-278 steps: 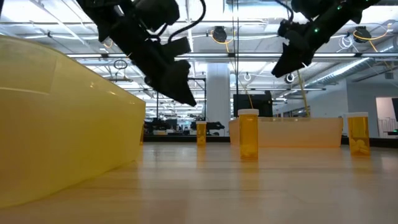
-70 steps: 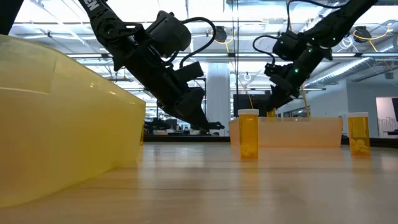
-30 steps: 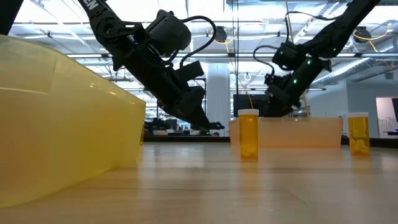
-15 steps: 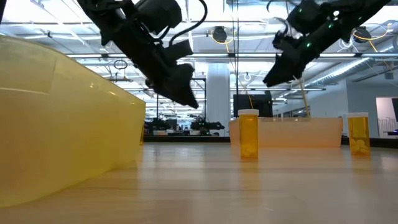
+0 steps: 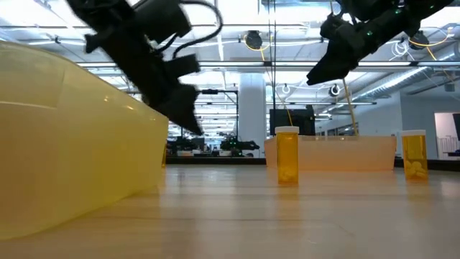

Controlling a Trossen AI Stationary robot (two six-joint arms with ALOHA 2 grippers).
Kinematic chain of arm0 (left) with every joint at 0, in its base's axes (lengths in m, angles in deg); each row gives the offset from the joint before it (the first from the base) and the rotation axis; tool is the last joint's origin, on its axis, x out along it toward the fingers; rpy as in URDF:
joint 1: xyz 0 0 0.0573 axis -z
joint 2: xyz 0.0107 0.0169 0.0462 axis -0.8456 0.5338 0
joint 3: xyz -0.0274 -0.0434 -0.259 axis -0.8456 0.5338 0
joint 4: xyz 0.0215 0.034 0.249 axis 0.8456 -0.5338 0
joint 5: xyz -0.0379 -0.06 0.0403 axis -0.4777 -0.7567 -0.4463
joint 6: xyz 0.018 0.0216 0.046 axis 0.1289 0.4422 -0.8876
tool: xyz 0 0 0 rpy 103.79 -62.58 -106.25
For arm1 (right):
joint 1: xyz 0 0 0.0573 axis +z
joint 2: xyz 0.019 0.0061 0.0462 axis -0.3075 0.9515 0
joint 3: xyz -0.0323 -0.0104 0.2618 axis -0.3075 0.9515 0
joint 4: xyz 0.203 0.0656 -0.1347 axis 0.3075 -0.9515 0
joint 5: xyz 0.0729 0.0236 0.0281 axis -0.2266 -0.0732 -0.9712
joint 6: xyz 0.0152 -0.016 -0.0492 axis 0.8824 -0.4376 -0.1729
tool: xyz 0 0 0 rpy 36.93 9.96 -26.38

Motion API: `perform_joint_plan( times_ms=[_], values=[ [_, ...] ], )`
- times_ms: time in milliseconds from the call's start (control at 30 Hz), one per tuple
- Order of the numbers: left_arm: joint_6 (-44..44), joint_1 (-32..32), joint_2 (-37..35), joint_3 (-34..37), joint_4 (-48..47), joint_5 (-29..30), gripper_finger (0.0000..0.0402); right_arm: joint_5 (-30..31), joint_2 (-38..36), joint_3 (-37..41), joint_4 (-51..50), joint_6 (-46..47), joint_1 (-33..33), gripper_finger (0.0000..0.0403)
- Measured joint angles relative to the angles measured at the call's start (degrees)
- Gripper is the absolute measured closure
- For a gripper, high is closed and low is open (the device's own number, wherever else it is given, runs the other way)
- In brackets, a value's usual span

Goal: Pick and place medicine bottles into bin by pill shape (circle, oval)
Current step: Put the small pill bottle into the orange bin

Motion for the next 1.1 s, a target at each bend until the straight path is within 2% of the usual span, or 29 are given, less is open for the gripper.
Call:
perform_joint_plan(
  times_ms=[333,633,833,967,1100],
  values=[
    [9.1,2.4,-7.4,14.6,7.4,5.0,0.0106,0.1,-0.1,0.0,-0.3,-1.2,0.1,0.0172],
    [12.5,3.7,-9.3,23.9,16.3,8.1,0.0106,0.2,-0.7,0.0,-0.8,-3.8,0.3,0.0172],
    [13.3,0.5,-9.4,27.6,21.1,9.3,0.0106,0.2,-1.1,0.0,-1.3,-5.8,0.3,0.0172],
    [12.4,-4.2,-9.3,28.8,23.5,6.6,0.0106,0.3,-1.0,0.0,-1.2,-6.5,0.3,0.0172],
    [7.4,-9.1,-8.8,30.0,29.5,2.2,0.0106,0.3,-1.0,0.0,-0.8,-6.6,0.3,0.0172]
  ],
)
